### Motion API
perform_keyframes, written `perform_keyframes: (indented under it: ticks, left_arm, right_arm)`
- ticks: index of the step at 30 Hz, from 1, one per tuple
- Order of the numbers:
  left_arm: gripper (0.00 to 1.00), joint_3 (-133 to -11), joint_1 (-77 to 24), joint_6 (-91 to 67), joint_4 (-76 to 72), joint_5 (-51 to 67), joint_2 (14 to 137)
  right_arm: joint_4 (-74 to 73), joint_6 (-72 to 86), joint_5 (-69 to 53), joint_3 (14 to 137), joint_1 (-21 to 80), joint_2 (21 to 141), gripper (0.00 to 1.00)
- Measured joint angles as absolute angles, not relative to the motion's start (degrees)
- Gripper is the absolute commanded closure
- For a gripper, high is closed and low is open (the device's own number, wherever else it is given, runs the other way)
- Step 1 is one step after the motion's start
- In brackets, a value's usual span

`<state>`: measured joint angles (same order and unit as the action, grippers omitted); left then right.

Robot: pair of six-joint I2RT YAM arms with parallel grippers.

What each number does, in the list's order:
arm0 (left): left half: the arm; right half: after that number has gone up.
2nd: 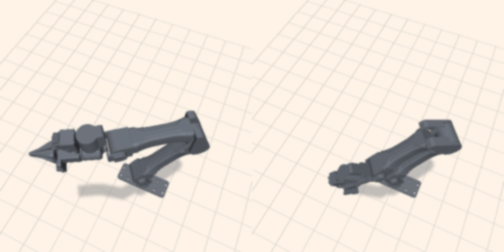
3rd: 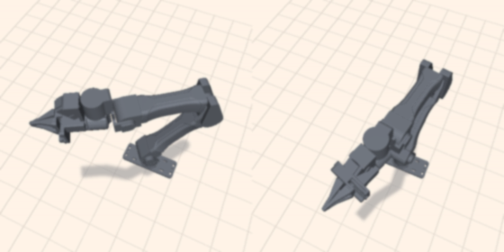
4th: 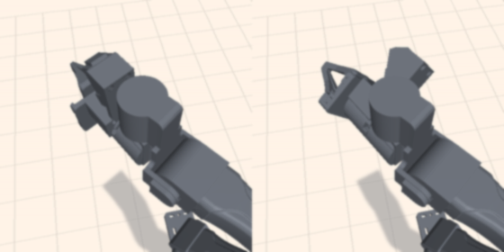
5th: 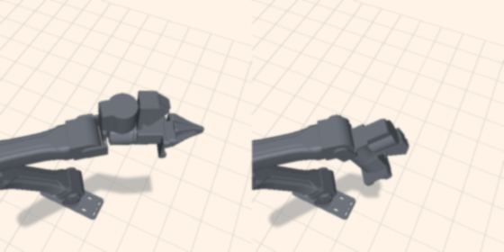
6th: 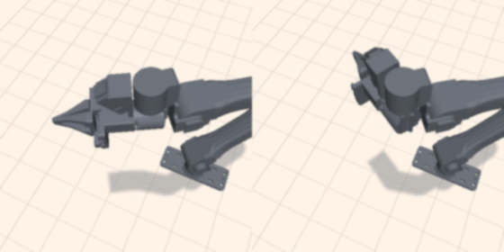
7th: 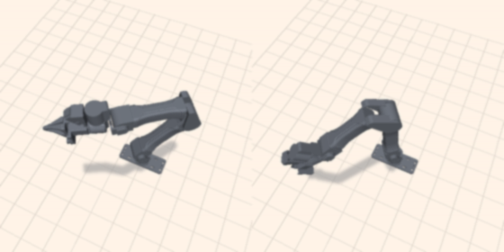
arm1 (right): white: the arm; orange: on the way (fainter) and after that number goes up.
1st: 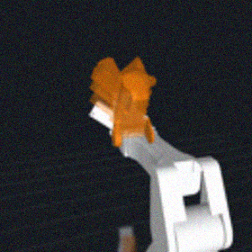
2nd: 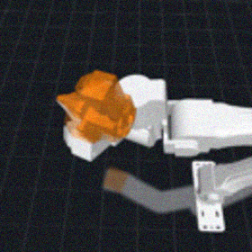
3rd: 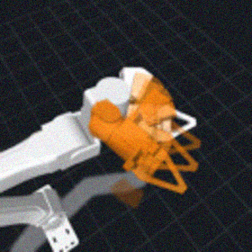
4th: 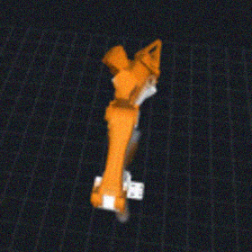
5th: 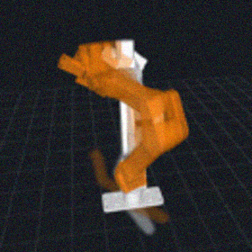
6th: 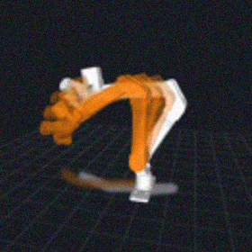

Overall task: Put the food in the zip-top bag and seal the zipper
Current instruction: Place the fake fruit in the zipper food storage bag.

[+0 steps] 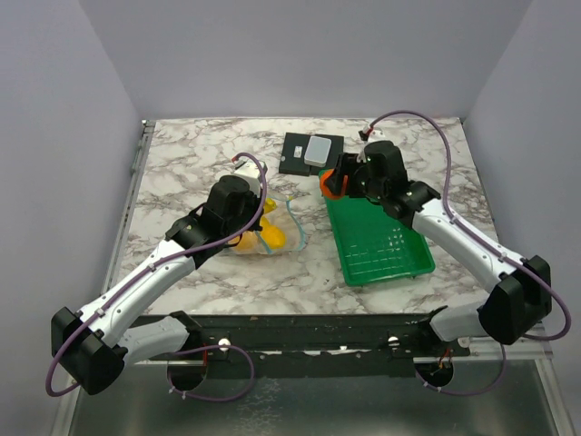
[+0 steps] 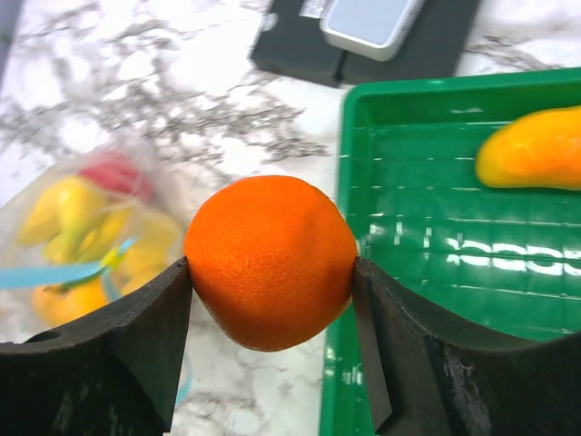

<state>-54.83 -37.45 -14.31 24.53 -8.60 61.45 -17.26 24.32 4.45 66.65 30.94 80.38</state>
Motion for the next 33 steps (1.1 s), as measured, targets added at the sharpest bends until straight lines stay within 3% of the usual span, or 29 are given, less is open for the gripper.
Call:
perform_keyframes:
  ticks: [19, 33]
  left_arm:
    - [1.00, -54.8, -37.5, -14.3, 24.6, -8.6, 61.5]
    - [1.00, -54.8, -37.5, -14.3, 24.6, -8.6, 61.5]
  right_arm:
    - [-17.6, 24.0, 0.4, 65.0, 49.9, 74.4, 0.74]
    - [-14.2, 25.8, 3.3, 64.7, 54.3, 81.8, 0.74]
